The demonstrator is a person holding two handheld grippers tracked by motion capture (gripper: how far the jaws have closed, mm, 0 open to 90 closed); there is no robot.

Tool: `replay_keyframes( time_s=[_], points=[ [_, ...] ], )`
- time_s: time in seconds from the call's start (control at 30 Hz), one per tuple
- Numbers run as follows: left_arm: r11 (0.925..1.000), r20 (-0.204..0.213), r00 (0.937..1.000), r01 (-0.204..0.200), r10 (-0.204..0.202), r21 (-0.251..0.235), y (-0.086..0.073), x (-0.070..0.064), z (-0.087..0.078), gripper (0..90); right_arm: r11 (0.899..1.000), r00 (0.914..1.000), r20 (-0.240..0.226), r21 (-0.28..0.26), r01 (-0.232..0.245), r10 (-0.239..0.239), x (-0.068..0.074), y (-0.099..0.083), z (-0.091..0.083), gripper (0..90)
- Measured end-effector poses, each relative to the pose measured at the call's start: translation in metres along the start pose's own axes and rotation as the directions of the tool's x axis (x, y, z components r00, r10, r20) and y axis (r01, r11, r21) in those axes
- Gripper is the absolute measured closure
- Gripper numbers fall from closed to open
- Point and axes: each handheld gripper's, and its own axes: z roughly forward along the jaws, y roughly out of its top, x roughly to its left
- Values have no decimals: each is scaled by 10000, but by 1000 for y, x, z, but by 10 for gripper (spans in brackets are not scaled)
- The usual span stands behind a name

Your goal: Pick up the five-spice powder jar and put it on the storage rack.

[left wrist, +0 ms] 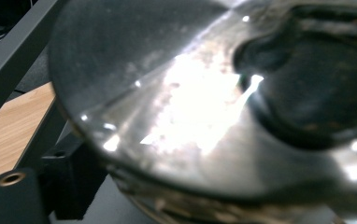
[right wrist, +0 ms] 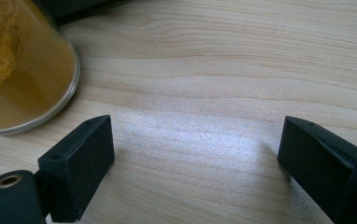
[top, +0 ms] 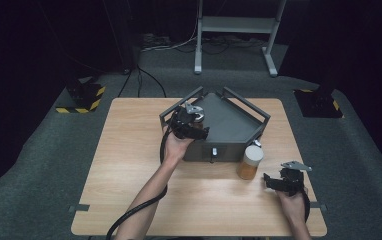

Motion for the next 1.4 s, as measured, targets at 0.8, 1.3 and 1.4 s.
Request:
replay_keyframes(
  time_s=[0.8, 1.3, 1.4],
  points=[
    [9999, 29, 10000, 75, -74, -131, -21, -2, -31, 50, 10000, 10000, 2, 0, 4, -4, 0, 0, 0, 107],
    [9998, 131, 9999, -83, 85, -154, -43, -8, -47, 50, 10000, 10000, 4, 0, 8, -8, 0, 0, 0, 107],
    [9135, 570, 9471, 3198, -3159, -2516, -77, -37, -26, 52, 10000, 10000, 4, 1, 9, -9, 0, 0, 0, 108]
  ],
)
